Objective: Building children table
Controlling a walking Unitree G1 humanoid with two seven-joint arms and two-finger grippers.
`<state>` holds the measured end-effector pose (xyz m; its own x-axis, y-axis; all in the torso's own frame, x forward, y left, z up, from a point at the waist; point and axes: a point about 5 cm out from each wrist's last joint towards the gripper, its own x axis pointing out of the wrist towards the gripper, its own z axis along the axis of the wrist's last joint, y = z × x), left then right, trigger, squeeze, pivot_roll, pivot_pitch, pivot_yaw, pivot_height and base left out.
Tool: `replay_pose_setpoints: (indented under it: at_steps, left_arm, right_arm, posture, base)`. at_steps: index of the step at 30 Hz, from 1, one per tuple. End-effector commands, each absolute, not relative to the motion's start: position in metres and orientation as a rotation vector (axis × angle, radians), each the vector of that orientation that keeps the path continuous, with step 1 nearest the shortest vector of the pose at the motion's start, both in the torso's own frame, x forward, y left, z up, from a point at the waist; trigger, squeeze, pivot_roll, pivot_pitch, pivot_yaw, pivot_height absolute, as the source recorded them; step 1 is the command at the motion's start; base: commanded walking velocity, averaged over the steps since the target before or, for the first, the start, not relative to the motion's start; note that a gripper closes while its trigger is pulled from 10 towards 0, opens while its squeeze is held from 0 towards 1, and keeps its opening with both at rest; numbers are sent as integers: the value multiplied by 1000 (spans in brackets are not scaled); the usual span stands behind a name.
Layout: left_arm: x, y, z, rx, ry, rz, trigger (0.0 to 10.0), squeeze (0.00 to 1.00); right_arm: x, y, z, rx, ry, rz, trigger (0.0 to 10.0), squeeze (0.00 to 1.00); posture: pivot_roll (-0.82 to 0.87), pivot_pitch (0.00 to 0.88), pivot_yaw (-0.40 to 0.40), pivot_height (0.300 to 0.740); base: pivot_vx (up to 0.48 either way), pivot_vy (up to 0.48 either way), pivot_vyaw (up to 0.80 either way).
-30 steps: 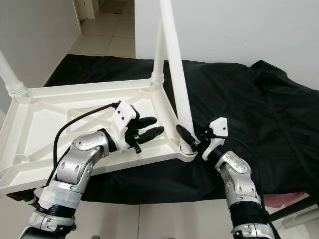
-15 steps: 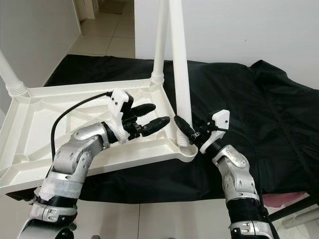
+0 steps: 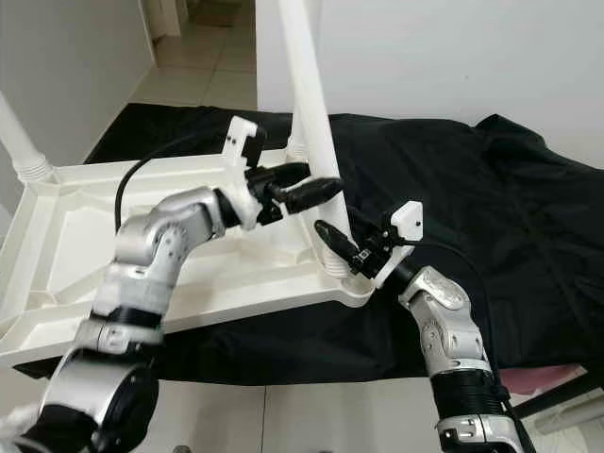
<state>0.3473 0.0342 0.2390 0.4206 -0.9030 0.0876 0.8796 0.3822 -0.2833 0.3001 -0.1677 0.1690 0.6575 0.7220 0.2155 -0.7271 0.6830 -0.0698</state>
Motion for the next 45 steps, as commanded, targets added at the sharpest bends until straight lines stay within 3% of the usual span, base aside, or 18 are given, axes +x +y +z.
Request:
replay_pose_setpoints:
  at_steps: [1,9,14,29,45]
  left_arm:
    - [351,34,240,-321,104,-1127,10000,0]
    - [369,35,255,-419,137,-1025,10000,0]
    - [388,42,276,-475,129,-853,10000,0]
    - [400,44,295,-381,96,-592,10000,0]
    - [401,31,311,-386,71,-544,10000,0]
  right_arm:
    - [298,-167,170,9,-231,837,10000,0]
    - [299,-161,169,-26,-235,823,10000,0]
    - [308,-154,167,-117,-229,688,10000,0]
    - [319,-122,176,-272,-288,379,10000,0]
    - [318,-100,173,-419,-342,226,10000,0]
  posture:
    - [-30,0,-18,740]
    - [-30,0,-15,740]
    - [-31,0,-16,740]
    - [-30,0,-14,740]
    - [-33,0,-7,740]
  base:
    - [0,0,0]
    - [0,0,0]
    - [0,0,0]
    - [0,0,0]
    - [0,0,0]
